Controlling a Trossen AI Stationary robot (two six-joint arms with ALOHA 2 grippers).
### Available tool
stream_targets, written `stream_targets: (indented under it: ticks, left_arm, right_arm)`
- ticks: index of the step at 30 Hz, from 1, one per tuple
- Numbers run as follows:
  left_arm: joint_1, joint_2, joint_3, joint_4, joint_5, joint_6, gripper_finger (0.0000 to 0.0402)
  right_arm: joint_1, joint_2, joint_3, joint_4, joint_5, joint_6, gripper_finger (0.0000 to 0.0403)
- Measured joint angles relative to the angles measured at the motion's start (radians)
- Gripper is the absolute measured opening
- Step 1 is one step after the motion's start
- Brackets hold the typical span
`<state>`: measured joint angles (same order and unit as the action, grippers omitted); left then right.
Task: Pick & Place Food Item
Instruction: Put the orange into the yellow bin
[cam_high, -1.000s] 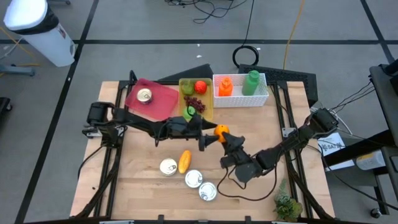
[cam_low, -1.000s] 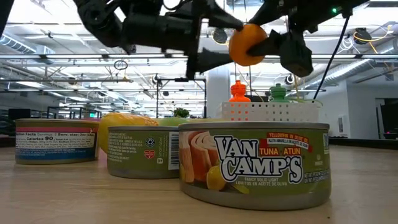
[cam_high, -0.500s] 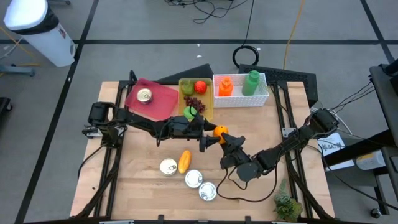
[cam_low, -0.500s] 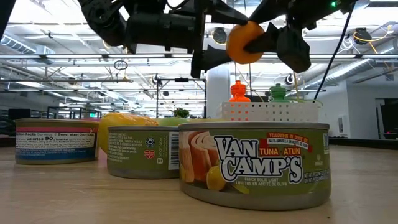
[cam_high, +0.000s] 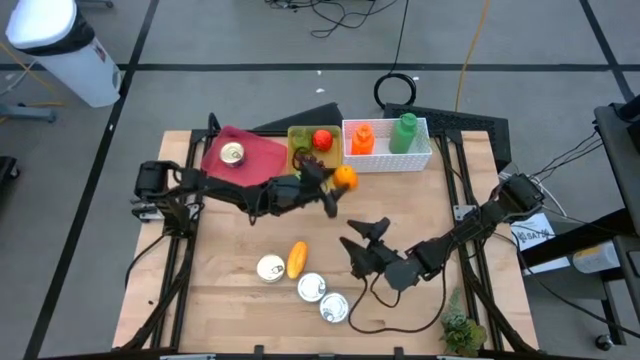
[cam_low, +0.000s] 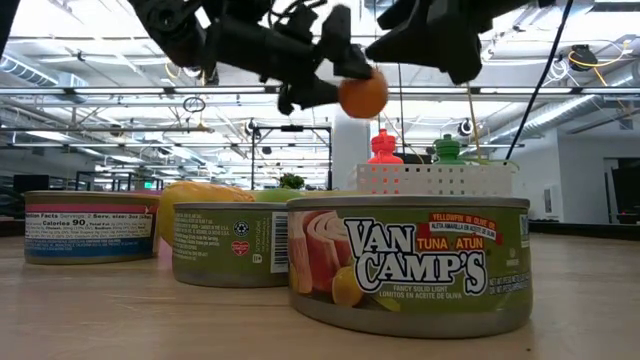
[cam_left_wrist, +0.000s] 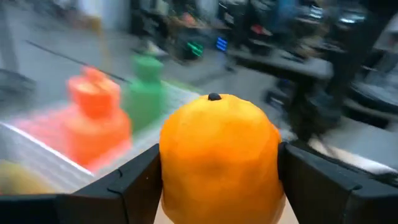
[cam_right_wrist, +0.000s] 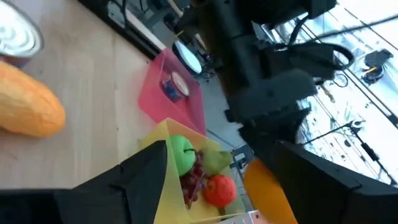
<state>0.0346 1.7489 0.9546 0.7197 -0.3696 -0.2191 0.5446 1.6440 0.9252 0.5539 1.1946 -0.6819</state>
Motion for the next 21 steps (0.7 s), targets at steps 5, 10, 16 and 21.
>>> stream_targets:
  ticks: [5, 10, 16, 21]
  left_arm:
    - [0.065, 0.02, -0.003, -0.036, -0.114, 0.043, 0.0282]
    - [0.134, 0.08, -0.003, -0.063, -0.235, 0.086, 0.028]
    - [0.202, 0.178, -0.002, 0.0, -0.211, 0.114, 0.028]
    - [0.245, 0.255, -0.001, 0.069, -0.173, 0.105, 0.028]
  right_arm:
    - [0.0, -0.004, -0.002, 0.013, 0.05, -0.031, 0.027]
    - [0.001, -0.027, -0.002, -0.008, 0.13, -0.041, 0.0265]
    - [0.007, -0.073, -0.025, -0.028, 0.136, -0.007, 0.0264]
    - [-0.009, -0.113, -0.074, -0.029, 0.138, 0.015, 0.0263]
